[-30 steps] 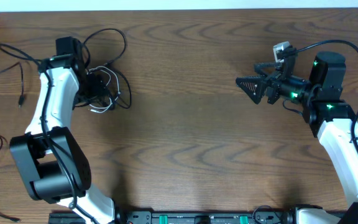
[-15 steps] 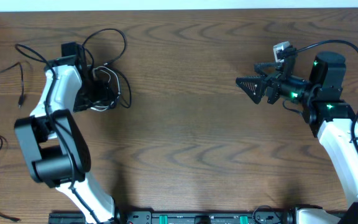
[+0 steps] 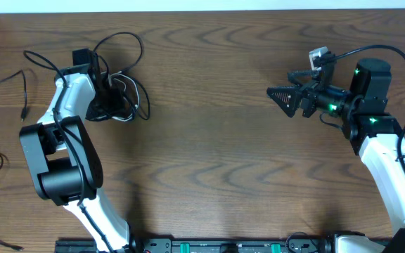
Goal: Untangle cables
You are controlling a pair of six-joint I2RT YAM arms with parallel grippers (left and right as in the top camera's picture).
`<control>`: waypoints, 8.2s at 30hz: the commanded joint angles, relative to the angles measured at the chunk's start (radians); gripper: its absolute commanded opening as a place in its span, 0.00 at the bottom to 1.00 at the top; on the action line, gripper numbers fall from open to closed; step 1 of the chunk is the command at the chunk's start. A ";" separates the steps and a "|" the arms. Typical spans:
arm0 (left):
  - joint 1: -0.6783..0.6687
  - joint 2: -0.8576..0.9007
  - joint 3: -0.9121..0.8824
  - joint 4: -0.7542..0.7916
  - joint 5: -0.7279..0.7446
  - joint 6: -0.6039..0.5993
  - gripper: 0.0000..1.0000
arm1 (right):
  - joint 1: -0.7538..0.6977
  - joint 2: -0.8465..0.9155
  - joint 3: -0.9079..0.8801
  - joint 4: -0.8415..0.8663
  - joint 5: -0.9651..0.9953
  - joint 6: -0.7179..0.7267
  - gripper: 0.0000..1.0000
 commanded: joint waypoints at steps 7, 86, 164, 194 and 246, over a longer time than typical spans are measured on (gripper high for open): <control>0.004 -0.003 -0.005 0.000 0.021 -0.020 0.08 | -0.002 -0.014 0.008 -0.009 0.002 0.004 0.99; -0.416 -0.656 0.015 -0.037 0.106 -0.237 0.08 | 0.436 0.279 0.006 -0.227 0.217 -0.539 0.91; -0.716 -0.575 0.015 0.033 0.185 0.439 0.93 | 0.143 -0.061 0.205 0.195 0.175 0.473 0.01; -0.730 -0.467 0.015 0.240 0.185 0.519 0.07 | 0.121 -0.061 0.205 0.185 0.075 0.535 0.01; -0.742 -0.480 0.015 0.127 0.277 0.544 0.93 | 0.065 -0.046 0.204 -0.071 0.260 0.317 0.01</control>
